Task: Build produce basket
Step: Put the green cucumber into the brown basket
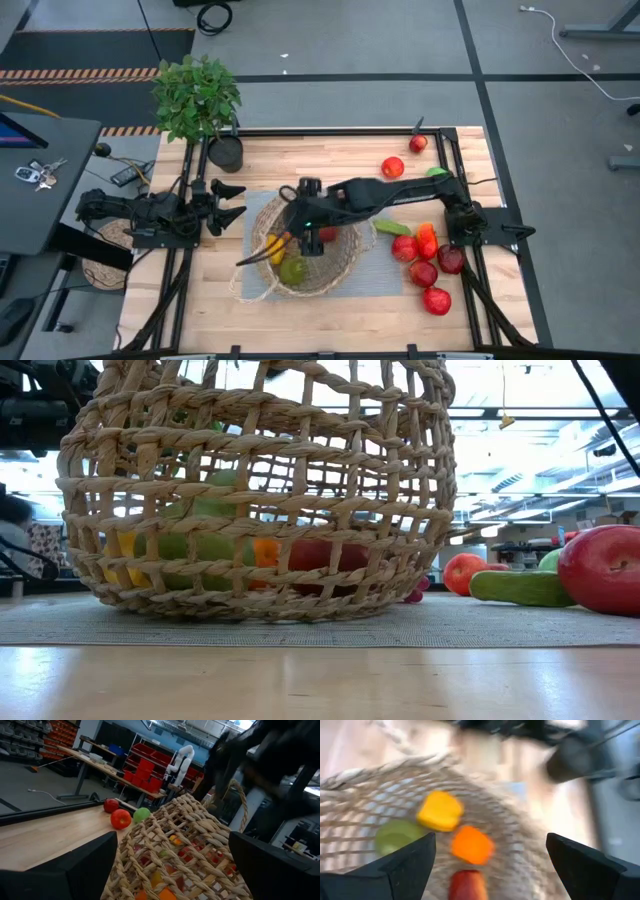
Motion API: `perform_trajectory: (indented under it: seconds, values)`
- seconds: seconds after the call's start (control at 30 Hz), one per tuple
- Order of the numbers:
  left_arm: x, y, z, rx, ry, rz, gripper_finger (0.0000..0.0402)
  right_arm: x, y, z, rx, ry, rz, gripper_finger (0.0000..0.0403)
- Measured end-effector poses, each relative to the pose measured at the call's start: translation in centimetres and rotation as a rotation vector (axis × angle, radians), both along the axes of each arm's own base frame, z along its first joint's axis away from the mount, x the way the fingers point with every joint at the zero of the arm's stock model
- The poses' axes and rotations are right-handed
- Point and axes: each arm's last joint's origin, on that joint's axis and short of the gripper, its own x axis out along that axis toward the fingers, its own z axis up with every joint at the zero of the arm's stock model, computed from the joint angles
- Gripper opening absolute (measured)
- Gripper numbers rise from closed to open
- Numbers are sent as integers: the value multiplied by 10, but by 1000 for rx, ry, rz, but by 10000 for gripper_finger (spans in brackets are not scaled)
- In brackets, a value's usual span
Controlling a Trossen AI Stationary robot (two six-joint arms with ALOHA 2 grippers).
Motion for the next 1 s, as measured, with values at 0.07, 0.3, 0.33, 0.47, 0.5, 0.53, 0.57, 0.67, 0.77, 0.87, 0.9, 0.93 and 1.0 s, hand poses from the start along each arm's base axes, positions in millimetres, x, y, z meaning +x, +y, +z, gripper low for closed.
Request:
perform_trajectory:
  seconds: [0.07,0.3,0.33,0.47,0.5,0.53,0.57,0.67,0.77,0.87,0.9,0.93,1.0]
  values:
    - [0,0,0,0,0,0,389,-14,-5,18,-70,-23,-40,380]
    - [0,0,0,0,-2,0,389,-69,-38,60,-138,-87,-244,372]
    - [0,0,0,0,-1,-1,389,-76,-42,61,-139,-88,-270,371]
    - [0,0,0,0,-2,0,389,-108,-60,60,-146,-85,-373,369]
    - [0,0,0,0,-1,0,389,-117,-65,58,-148,-90,-404,369]
    - [0,0,0,0,-1,0,389,-126,-69,56,-143,-103,-432,369]
    - [0,0,0,0,-1,0,389,-136,-74,53,-134,-110,-458,368]
    - [0,0,0,-1,-2,0,389,-162,-90,37,-93,-134,-539,368]
    - [0,0,0,-1,-2,0,389,-188,-105,15,-60,-152,-631,368]
    - [0,0,0,-1,-2,0,389,-208,-118,-8,-16,-172,-708,368]
    - [0,0,0,0,-2,0,389,-213,-121,-16,-1,-174,-727,368]
    - [0,0,0,0,-2,0,389,-218,-124,-24,16,-174,-740,368]
    - [0,0,0,0,-2,0,389,-226,-129,-37,56,-176,-758,368]
